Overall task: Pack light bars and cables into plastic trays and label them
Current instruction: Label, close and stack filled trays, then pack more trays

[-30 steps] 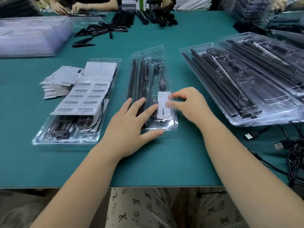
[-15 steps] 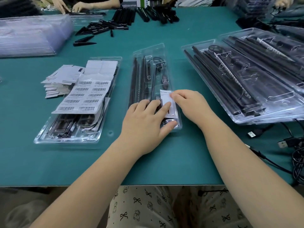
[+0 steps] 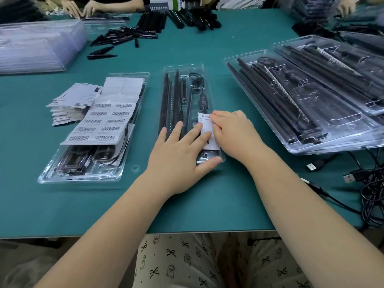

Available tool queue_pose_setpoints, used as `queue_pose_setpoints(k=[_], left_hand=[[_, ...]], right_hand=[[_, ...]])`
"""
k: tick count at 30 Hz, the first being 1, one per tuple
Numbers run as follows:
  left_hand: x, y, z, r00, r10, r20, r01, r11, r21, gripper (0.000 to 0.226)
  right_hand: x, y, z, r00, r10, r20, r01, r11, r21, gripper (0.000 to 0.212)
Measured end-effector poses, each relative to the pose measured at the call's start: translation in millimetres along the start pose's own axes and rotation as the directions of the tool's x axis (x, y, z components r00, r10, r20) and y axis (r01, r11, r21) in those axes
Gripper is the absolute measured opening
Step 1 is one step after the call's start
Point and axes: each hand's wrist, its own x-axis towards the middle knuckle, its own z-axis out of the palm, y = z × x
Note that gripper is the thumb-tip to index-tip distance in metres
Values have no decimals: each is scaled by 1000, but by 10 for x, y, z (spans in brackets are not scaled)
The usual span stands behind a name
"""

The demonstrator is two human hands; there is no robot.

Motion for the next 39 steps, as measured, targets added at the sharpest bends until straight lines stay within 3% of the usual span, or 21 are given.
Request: queue_pose_setpoints(k=[5,8,11,13,16,24,33,36,39], left_hand=[[76,-225,-57,990,106,91,-104,994,-23,90],[111,-311,-75,989,132,62,-132,991,-4,92],[86,-304,-22,988,152,15,-152,988,9,94],[80,-309,3,988,153,-17,-153,988,7,95],[83,-310,6,988,149,-38,-149,989,11,98],[89,-333,19,986,166,-26,-165,985,49,94],[90,-321,46,985,165,-49,-162,985,66,89],[80,-297,60,984,160,-75,-154,984,87,90],[66,-272,65,983,151,-105,-142,986,88,90]], right_hand=[[-11,41,-83,998,31,61,-41,985,169,37],[-74,11,-163,983,184,20,-182,935,303,46],[-238,-73,-264,904,316,287,-422,761,492,47],[-359,-131,-256,888,273,371,-418,815,401,45],[-396,-172,-247,908,247,339,-349,893,285,35],[-79,-193,-406,773,153,616,-380,889,255,30],[48,-238,-425,692,186,697,-378,916,131,30],[28,-247,-428,693,196,694,-389,912,130,30],[-62,-209,-402,765,210,609,-422,878,227,31]])
